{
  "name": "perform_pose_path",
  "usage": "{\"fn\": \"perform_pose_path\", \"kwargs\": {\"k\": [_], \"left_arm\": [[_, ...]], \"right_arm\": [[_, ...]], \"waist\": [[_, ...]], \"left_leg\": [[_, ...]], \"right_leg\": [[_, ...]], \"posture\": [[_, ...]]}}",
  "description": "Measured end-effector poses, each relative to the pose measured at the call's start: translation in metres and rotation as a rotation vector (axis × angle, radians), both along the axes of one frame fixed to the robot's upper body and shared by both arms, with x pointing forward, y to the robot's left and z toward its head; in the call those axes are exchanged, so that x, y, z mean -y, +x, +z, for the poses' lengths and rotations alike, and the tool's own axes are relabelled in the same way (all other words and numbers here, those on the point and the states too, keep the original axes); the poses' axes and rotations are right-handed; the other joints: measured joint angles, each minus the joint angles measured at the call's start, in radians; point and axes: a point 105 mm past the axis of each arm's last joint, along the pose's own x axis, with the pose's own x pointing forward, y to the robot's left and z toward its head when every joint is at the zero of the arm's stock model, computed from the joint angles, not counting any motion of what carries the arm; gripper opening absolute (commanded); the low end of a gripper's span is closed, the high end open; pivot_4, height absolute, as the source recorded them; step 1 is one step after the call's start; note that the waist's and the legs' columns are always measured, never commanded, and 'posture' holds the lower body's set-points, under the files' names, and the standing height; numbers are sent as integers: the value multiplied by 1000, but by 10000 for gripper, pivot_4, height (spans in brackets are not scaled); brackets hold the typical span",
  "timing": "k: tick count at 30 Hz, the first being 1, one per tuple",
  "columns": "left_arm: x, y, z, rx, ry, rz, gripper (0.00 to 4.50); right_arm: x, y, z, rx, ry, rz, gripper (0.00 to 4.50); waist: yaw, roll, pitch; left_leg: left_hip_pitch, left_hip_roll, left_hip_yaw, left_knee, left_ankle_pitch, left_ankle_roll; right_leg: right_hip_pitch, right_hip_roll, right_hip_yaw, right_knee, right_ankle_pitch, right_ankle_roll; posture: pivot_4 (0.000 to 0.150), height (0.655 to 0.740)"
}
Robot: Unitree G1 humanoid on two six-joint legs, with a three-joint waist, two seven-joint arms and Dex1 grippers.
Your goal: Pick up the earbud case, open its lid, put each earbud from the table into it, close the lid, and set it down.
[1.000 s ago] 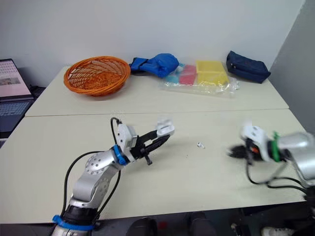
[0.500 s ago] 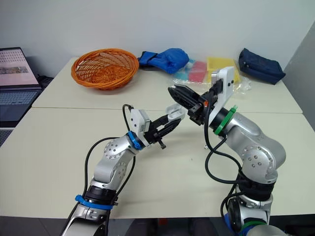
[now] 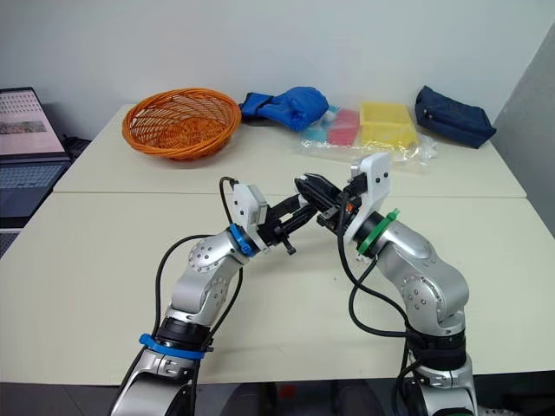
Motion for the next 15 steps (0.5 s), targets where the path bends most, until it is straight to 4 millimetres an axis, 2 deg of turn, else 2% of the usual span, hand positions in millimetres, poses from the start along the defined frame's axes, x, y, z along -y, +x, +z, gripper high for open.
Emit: {"fn": "perform_pose_path", "kwargs": {"k": [8,15], "left_arm": [[-2,0,-1,-9,-10,17,8048],[-2,0,-2,-13,-10,20,8048]], "right_arm": [[0,3,-11,-45,7,-17,3881],[0,4,-12,-56,21,-24,3881]], "waist": [[0,0,0],[0,0,0]], "left_leg": [[0,0,0,0,0,0],[0,0,0,0,0,0]], "right_leg": [[0,0,0,0,0,0],[0,0,0,0,0,0]], "posture": [[1500,7400],[1500,7400]]}}
